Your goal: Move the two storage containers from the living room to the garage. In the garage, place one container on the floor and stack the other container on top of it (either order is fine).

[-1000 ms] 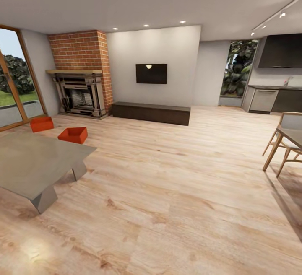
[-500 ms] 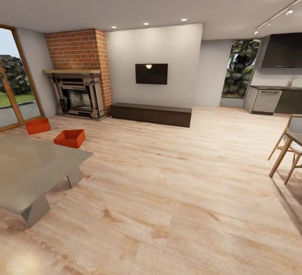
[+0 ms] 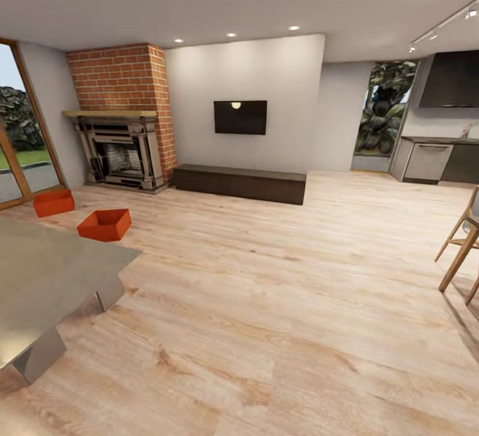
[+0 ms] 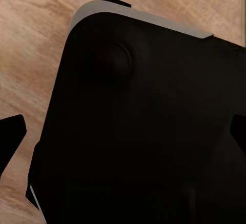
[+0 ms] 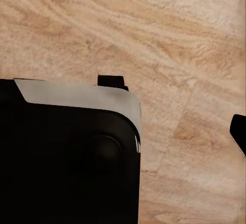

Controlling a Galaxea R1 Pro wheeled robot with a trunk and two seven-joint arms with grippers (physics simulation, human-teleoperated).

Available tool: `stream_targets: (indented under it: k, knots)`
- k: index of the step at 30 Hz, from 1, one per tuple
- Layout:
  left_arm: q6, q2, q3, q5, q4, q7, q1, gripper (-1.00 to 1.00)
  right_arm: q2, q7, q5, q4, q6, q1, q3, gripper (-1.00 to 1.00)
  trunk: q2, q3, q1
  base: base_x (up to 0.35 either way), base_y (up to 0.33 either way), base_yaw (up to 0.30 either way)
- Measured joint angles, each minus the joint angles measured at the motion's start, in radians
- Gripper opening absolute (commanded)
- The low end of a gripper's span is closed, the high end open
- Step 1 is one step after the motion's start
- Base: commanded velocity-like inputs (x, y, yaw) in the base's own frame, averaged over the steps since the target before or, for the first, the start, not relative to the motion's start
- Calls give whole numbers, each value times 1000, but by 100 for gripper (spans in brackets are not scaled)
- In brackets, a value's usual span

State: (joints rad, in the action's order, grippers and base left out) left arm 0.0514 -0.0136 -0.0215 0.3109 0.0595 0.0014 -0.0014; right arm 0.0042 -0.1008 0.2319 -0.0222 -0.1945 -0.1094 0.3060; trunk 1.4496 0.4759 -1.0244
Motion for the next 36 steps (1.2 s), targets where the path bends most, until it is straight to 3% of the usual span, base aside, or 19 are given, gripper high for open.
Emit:
stream_targets:
  k: [36]
  knots:
    - [0,0,0,0,0,0,0,100,0,-2,2,0,10,0,0,100,0,0,0,322,0,0]
